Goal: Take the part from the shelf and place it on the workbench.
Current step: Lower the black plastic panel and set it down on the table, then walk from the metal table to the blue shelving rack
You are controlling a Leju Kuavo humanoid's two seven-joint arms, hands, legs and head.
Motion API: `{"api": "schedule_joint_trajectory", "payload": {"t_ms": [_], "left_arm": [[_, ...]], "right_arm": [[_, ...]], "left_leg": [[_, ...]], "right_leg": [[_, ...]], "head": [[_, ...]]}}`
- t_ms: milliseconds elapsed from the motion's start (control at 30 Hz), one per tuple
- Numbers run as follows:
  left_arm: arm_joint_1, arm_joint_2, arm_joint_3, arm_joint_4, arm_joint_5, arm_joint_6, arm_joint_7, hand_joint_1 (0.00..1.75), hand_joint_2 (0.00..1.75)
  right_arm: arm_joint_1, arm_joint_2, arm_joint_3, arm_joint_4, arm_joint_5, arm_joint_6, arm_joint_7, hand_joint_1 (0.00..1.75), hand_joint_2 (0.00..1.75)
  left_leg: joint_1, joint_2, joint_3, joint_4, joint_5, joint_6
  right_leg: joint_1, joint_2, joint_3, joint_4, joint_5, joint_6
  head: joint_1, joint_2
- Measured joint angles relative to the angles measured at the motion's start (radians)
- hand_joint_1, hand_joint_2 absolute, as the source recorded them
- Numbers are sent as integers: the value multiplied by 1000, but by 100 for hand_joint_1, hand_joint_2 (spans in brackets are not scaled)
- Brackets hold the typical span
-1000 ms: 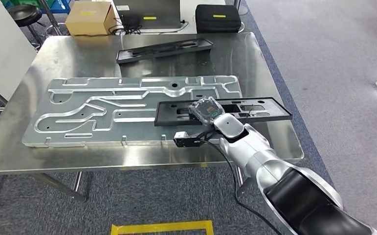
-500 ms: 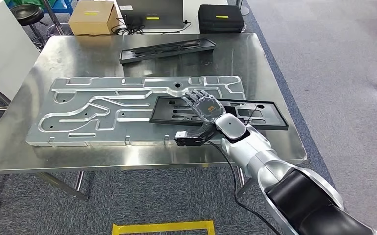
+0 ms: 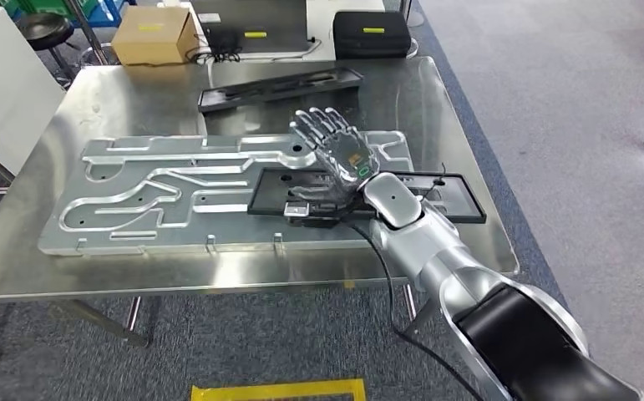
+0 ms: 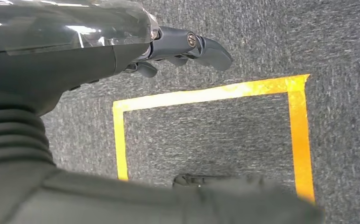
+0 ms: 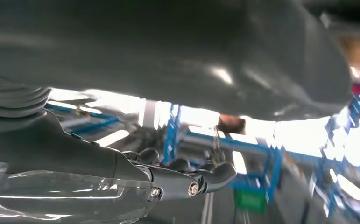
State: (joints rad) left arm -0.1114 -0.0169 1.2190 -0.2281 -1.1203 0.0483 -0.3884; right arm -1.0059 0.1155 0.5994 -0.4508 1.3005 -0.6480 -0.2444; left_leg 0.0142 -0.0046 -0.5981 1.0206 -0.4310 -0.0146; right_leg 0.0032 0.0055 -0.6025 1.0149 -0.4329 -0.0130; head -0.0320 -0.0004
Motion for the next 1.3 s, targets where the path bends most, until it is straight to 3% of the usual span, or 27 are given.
{"api": "schedule_joint_trajectory", "payload": {"t_ms": [67,133,233,267,300,333,433,500,600,667,733,767,800,833,867,967,1000,1100,1167,1267,1300], "left_arm": [[4,0,1,0,5,0,-1,0,0],[7,0,2,0,10,0,-1,0,0],[10,0,3,0,17,-2,1,0,0],[13,0,4,0,22,-3,2,0,0],[16,0,6,0,28,-5,2,0,0],[20,-1,9,0,36,-7,2,0,0],[29,-8,26,0,62,-16,-6,0,0],[36,-12,38,0,77,-19,-16,0,0],[47,-16,58,0,95,-21,-33,0,0],[49,-19,68,0,102,-21,-38,0,0],[49,-20,77,0,105,-21,-41,0,0],[49,-21,80,0,106,-21,-42,0,0],[49,-21,82,0,106,-21,-44,0,0],[51,-21,84,0,106,-21,-46,0,0],[51,-21,86,0,106,-20,-48,0,0],[46,-22,93,0,107,-20,-51,0,0],[44,-23,96,0,108,-21,-52,0,0],[40,-26,102,0,109,-26,-54,0,0],[38,-28,102,0,108,-32,-55,0,0],[38,-31,103,0,106,-39,-59,0,0],[39,-32,103,0,106,-41,-60,0,0]], "right_arm": [[19,-8,-30,-70,-27,-23,-32,0,0],[47,-25,-67,-157,-78,-39,-72,0,0],[135,-63,-141,-333,-194,-46,-150,0,0],[182,-78,-176,-407,-217,-47,-173,0,0],[236,-93,-218,-486,-230,-48,-192,0,0],[292,-109,-270,-568,-238,-48,-208,0,0],[442,-162,-464,-783,-284,-49,-265,0,0],[533,-200,-606,-879,-344,-51,-329,0,0],[671,-243,-807,-977,-412,-53,-410,0,0],[755,-258,-919,-1025,-425,-53,-417,0,0],[841,-269,-1012,-1061,-431,-53,-397,0,0],[884,-273,-1052,-1074,-435,-53,-387,0,0],[923,-275,-1090,-1083,-443,-53,-384,0,0],[958,-277,-1127,-1090,-453,-53,-385,0,0],[987,-277,-1161,-1095,-463,-51,-389,0,0],[1051,-275,-1236,-1100,-477,-41,-398,0,0],[1064,-272,-1256,-1099,-475,-35,-401,0,0],[1092,-252,-1314,-1088,-461,-19,-410,0,0],[1101,-235,-1349,-1071,-448,-10,-411,0,0],[1104,-208,-1403,-1025,-413,21,-409,0,0],[1103,-198,-1425,-1002,-397,34,-408,0,0]], "left_leg": [[0,-1,0,-3,2,12],[4,-1,1,-9,7,24],[5,-2,1,-11,7,35],[5,-4,2,-10,6,36],[5,-6,2,-10,5,37],[5,-9,3,-9,4,37],[4,-18,8,-7,-2,33],[2,-22,11,-8,-7,25],[1,-21,17,-8,-17,11],[-1,-12,2,47,-64,6],[0,-4,-45,173,-144,3],[0,-2,-67,233,-173,3],[0,-2,-76,266,-185,3],[0,-2,-66,259,-176,4],[0,-2,-35,211,-151,7],[-6,-3,80,13,-81,22],[-9,-3,93,-13,-75,26],[-12,0,89,-25,-57,41],[-9,5,79,-34,-38,55],[-10,9,48,-33,-13,61],[-11,9,35,-32,-5,61]], "right_leg": [[1,0,-1,1,-2,10],[-2,-1,-13,30,-25,21],[-8,-1,-92,199,-112,35],[-10,-1,-120,253,-129,38],[-11,-1,-133,275,-129,40],[-12,-1,-127,258,-109,40],[-9,-8,-32,61,-18,32],[-2,-10,2,-8,-2,24],[-3,-9,11,-18,1,10],[-10,-11,18,-27,7,0],[-9,-14,19,-28,9,-4],[-8,-14,17,-27,8,-5],[-7,-15,14,-25,8,-5],[-7,-15,11,-23,8,-5],[-6,-14,9,-20,9,-4],[-3,-8,5,-13,12,4],[-4,-6,5,-11,14,9],[-8,-3,2,-12,22,30],[-12,-2,-14,25,-22,43],[-18,-3,-72,200,-152,58],[-20,-3,-79,245,-170,61]], "head": [[0,0],[0,0],[0,0],[0,0],[0,0],[0,0],[0,0],[0,0],[0,0],[0,0],[0,0],[0,0],[0,0],[0,0],[0,0],[0,0],[0,0],[0,0],[0,0],[0,0],[0,0]]}}
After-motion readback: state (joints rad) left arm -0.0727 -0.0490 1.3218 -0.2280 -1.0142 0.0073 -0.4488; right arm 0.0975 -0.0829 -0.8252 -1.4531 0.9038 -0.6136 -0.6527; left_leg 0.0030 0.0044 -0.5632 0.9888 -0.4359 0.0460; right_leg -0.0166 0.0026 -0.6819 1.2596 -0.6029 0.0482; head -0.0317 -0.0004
